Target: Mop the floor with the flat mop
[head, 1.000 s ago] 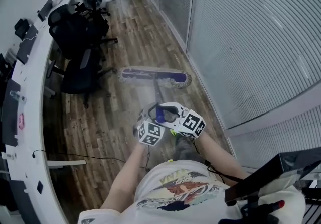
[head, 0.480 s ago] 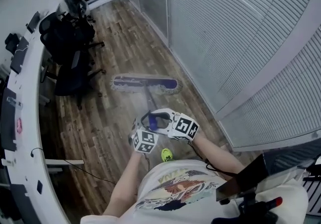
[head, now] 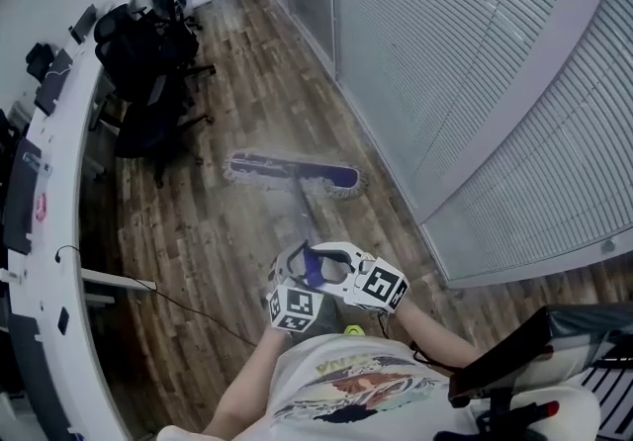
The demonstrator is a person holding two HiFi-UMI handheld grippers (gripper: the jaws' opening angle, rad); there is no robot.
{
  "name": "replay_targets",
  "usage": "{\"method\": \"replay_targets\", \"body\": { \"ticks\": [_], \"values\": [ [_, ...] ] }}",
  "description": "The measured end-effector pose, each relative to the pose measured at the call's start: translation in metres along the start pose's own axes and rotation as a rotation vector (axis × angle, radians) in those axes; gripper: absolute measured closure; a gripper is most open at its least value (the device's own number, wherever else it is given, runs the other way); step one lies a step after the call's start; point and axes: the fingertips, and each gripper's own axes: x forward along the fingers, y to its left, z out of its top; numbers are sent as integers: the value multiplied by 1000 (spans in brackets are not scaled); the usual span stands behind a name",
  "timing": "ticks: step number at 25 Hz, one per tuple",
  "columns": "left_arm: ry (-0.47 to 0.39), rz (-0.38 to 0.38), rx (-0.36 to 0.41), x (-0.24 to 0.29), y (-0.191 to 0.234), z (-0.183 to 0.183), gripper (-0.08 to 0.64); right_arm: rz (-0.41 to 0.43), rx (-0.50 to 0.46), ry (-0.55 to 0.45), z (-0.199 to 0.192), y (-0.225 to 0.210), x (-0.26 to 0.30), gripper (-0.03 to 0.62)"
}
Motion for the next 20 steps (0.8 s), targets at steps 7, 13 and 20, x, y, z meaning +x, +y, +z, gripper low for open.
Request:
{"method": "replay_targets", "body": {
  "ticks": [7, 13, 20],
  "values": [
    [5, -33, 58, -19, -55, -16, 434, -17, 5, 17, -28, 44, -30, 371],
    [-62, -45, 67, 1, -27, -7, 434, -6, 20, -15, -22, 10, -17, 367],
    [-41, -54, 70, 45, 48, -19, 433, 8, -8, 69, -19, -55, 43, 365]
  ]
}}
